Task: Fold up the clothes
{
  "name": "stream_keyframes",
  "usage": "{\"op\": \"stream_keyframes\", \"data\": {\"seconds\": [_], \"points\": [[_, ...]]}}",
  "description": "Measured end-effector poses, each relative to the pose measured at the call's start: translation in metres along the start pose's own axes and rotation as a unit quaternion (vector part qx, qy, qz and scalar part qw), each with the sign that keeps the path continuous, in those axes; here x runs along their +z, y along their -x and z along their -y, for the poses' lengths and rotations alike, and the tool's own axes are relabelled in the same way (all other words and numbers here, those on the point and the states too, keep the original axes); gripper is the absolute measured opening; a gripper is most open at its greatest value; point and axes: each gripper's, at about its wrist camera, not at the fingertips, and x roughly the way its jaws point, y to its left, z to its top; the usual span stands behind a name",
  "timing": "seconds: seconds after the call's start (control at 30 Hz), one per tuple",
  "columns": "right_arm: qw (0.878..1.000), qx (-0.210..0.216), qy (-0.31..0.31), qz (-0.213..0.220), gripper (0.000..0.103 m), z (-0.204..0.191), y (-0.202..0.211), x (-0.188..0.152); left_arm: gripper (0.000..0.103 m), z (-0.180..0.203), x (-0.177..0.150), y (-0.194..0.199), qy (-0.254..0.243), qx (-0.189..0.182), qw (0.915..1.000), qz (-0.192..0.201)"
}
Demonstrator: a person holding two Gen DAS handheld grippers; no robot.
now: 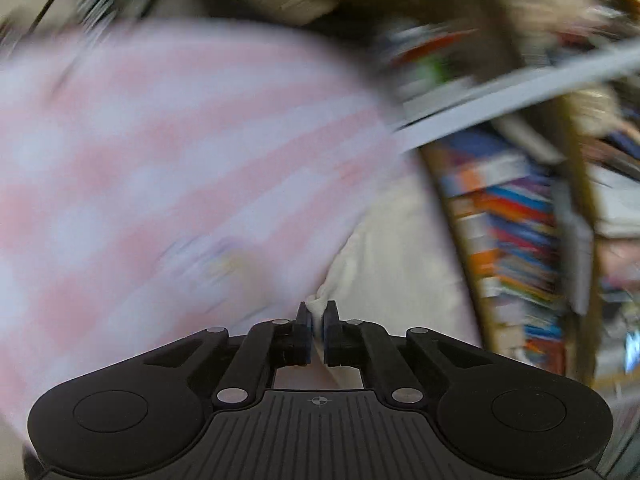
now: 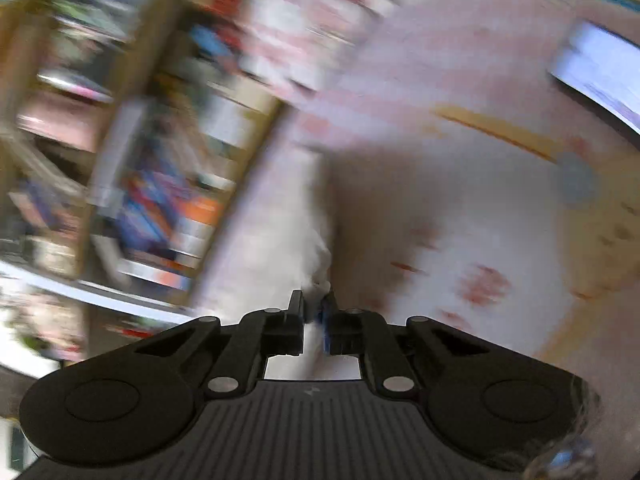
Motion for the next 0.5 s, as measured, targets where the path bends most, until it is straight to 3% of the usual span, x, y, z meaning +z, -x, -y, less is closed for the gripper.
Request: {"op": "stream_keyframes", "data": {"seconds": [0.07,0.27,0.43,0.5], "points": [[0.999,-0.037,-0.01,-0.018,0.008,0.016,-0.01,-0.006,0.004,-0.005,-0.003,-0.001,0.001,-0.001,1.0,-0.002],[0.998,-0.054,0.011,-0.018,0.008,0.016,-0.009,-0.013,0.004,0.0,0.002,0.002,-0.016,-0.018,0.9997,-0.001],[0.999,0.009,0.051,0.013,0.008,-0.014,0.022,-0.015,0.004,0.017,0.002,0.029,-0.06,-0.055,0.9966,0.014],[0.999,-0.019,0.049,0.009,0.008,-0.006,0.025,-0.019,0.004,0.005,0.002,0.02,-0.048,-0.032,0.9983,-0.01]]}}
